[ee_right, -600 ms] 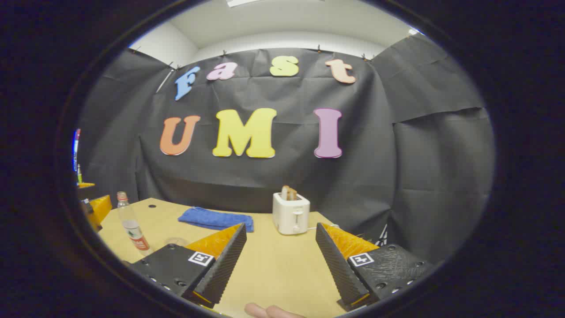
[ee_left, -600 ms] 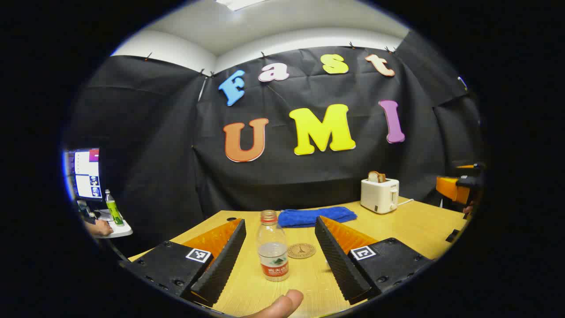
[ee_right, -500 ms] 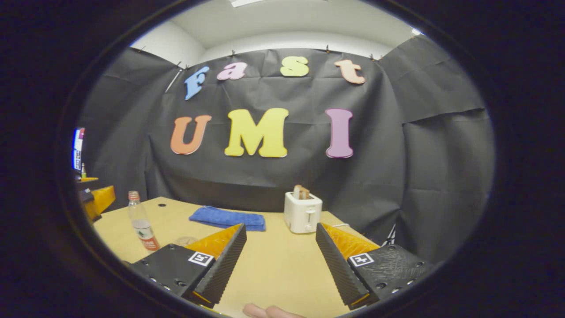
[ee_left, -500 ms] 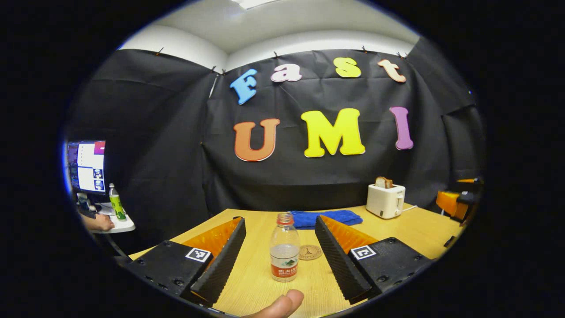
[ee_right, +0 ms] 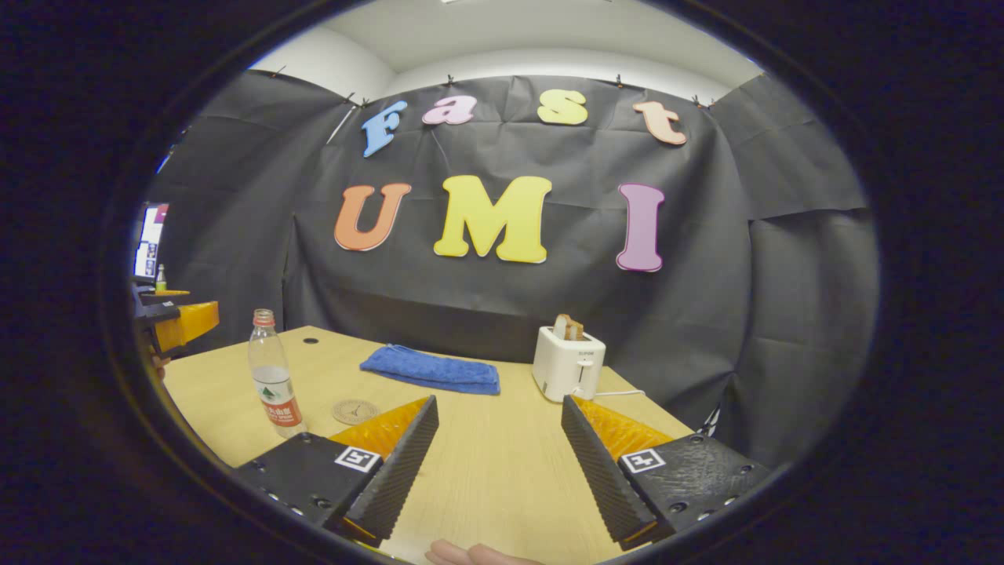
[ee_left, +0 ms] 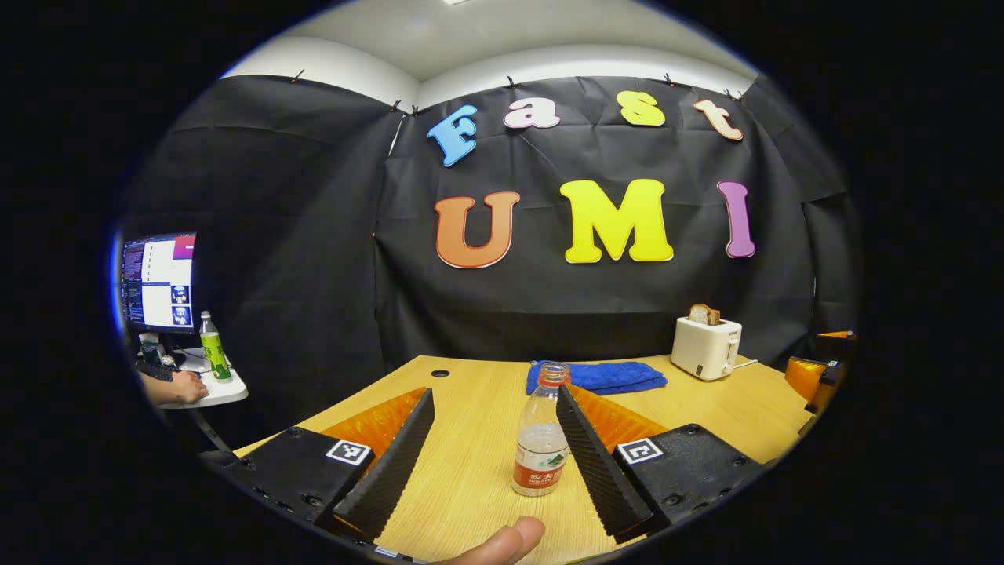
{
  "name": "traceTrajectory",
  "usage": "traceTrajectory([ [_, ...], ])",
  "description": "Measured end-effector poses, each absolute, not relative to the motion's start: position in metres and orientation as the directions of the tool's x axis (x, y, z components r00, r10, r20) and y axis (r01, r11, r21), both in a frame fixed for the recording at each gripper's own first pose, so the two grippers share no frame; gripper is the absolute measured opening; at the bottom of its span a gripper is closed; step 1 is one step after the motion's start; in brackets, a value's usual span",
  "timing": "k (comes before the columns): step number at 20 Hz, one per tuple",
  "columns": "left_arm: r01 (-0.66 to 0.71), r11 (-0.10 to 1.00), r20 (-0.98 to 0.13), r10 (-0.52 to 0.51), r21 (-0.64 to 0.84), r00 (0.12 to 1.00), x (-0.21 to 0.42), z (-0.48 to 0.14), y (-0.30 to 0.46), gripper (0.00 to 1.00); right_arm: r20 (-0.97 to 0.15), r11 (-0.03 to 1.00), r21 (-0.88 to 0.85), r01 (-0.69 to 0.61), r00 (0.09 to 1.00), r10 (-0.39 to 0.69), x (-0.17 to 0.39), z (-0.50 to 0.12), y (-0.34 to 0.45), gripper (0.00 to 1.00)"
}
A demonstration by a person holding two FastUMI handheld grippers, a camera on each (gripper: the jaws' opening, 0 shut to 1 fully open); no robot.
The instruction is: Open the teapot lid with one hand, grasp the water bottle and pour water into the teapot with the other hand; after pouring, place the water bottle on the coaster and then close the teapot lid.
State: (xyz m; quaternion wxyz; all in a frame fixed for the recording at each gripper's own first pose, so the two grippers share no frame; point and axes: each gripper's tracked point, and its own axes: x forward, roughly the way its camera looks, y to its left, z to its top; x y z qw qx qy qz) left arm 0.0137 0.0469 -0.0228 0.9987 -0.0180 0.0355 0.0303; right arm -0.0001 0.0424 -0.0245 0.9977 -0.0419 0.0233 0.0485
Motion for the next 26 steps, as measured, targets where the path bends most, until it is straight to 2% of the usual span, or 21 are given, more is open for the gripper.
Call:
traceTrajectory([
  [8,-0.045,0.999,-0.089,0.043,-0.023,0.995,0.018,-0.03,0.042,0.98,-0.053,0.988,-0.1,-0.116,0.992,0.111,0.003,-0.033,0.053,0.97],
  [13,-0.038,0.999,-0.103,0.036,-0.018,0.994,0.021,-0.036,0.042,0.98,-0.041,0.984,-0.031,-0.173,0.984,0.172,0.02,-0.048,0.082,0.98],
  [17,-0.034,0.999,-0.107,0.032,-0.013,0.994,0.023,-0.039,0.044,0.98,-0.072,0.974,-0.008,-0.227,0.972,0.226,0.046,-0.078,0.123,0.95],
  [18,-0.039,0.999,-0.109,0.037,-0.011,0.993,0.024,-0.04,0.046,0.98,-0.086,0.971,-0.005,-0.239,0.967,0.238,0.054,-0.087,0.135,0.98],
  [19,-0.042,0.999,-0.11,0.041,-0.008,0.993,0.025,-0.04,0.047,0.98,-0.099,0.967,-0.003,-0.253,0.963,0.251,0.06,-0.095,0.145,0.95],
  [22,-0.054,0.999,-0.118,0.054,0.003,0.992,0.028,-0.046,0.054,0.98,-0.128,0.96,-0.004,-0.279,0.952,0.277,0.073,-0.111,0.168,0.98],
  [24,-0.066,0.998,-0.124,0.067,0.008,0.99,0.031,-0.049,0.061,0.98,-0.139,0.96,-0.012,-0.279,0.951,0.275,0.086,-0.122,0.182,0.92],
  [26,-0.075,0.997,-0.132,0.075,0.006,0.988,0.033,-0.052,0.066,0.98,-0.148,0.959,-0.006,-0.283,0.949,0.279,0.092,-0.131,0.189,0.9],
])
